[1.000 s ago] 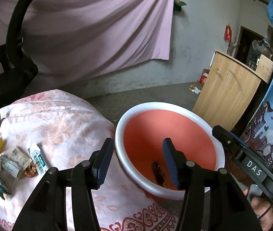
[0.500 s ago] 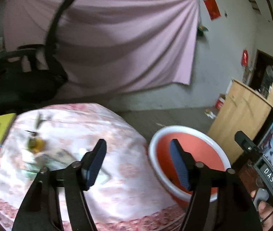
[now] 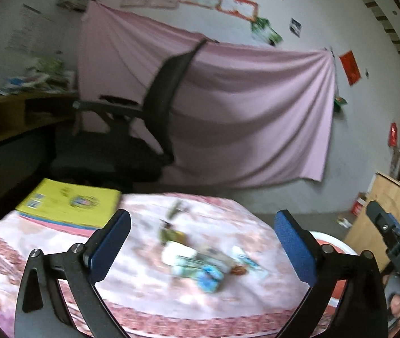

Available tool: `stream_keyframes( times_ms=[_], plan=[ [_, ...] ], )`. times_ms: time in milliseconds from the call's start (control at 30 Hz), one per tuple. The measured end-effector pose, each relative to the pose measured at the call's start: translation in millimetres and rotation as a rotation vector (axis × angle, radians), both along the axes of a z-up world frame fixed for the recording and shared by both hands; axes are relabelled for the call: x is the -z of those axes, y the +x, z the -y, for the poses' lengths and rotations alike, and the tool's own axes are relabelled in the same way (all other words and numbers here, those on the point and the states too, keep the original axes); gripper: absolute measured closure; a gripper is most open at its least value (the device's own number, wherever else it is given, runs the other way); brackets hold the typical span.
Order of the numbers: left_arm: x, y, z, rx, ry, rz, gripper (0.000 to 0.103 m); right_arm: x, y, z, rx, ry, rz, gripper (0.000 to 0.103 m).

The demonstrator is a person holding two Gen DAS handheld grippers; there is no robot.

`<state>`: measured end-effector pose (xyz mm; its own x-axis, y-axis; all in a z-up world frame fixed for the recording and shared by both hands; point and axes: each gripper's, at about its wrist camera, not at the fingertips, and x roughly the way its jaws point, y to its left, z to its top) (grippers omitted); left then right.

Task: Collect trash
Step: 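Move both tools back over the table toward the remaining trash, then grasp the green packet with the left tool while the right tool grasps the white toothpaste tube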

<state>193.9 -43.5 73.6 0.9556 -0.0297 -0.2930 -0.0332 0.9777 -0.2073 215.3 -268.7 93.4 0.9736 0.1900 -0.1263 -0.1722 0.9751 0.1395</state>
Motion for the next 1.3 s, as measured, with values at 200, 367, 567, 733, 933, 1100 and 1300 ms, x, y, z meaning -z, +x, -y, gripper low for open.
stream_keyframes(
  times_ms=[200,367,567,733,933,1100,1300],
  plan=[
    [1.0,-22.7,-36.1,-0.096,0.032,0.071,0.003,-4.3,-6.1,-35.5,-0.066,-0.032,0.076,0.0],
    [10.0,-29.5,-51.4,-0.117,0.066,0.103,0.003,0.2,-4.0,-61.2,-0.104,-0.1,0.077,0.0],
    [21.1,-23.3,-56.5,-0.095,0.077,0.082,0.003,10.7,4.5,-73.9,-0.134,-0.178,0.037,0.0],
    [30.6,-5.6,-49.4,-0.056,0.091,0.005,0.003,24.3,28.9,-69.2,-0.144,-0.199,-0.117,0.0],
    [48.5,29.5,-35.1,-0.001,0.127,-0.17,0.003,40.9,57.7,-52.0,-0.153,-0.136,-0.314,0.004],
    [62.7,50.0,-24.2,0.067,0.092,-0.291,0.007,58.4,75.9,-46.2,-0.206,-0.109,-0.475,0.021],
    [75.7,68.4,-7.2,0.19,0.024,-0.412,0.014,73.5,87.2,-50.5,-0.253,-0.124,-0.599,0.035]
  ],
)
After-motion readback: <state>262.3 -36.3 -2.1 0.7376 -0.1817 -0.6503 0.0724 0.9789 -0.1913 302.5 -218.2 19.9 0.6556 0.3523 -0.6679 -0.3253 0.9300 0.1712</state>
